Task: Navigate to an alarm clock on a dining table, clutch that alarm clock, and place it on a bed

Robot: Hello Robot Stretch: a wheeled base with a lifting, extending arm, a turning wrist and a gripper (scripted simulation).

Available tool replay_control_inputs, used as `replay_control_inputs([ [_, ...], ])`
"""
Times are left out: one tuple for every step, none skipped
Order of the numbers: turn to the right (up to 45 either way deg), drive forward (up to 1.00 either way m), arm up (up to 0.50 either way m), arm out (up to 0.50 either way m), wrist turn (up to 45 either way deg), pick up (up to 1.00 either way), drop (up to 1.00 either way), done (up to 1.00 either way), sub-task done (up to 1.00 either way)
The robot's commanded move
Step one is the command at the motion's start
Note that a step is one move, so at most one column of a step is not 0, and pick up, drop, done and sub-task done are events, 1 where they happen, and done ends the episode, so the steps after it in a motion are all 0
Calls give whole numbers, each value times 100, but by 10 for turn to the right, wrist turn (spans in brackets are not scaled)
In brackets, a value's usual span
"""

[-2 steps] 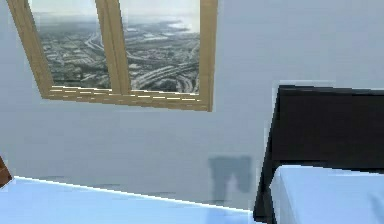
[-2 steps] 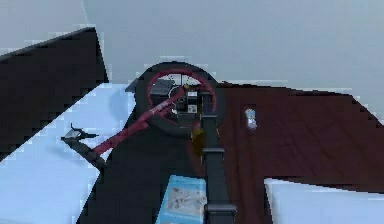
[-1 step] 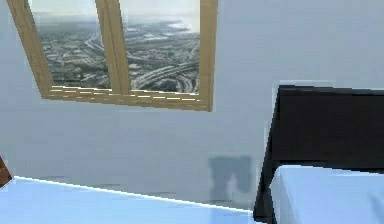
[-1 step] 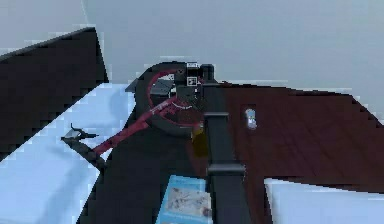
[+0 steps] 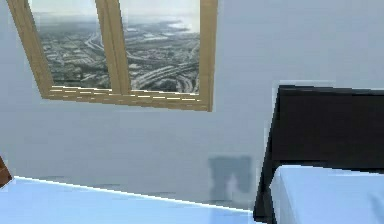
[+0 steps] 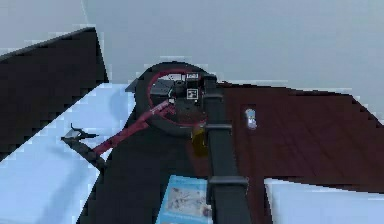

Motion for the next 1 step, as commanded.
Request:
replay_control_inputs([
  [0,0,0,0,0,0,0,100,0],
])
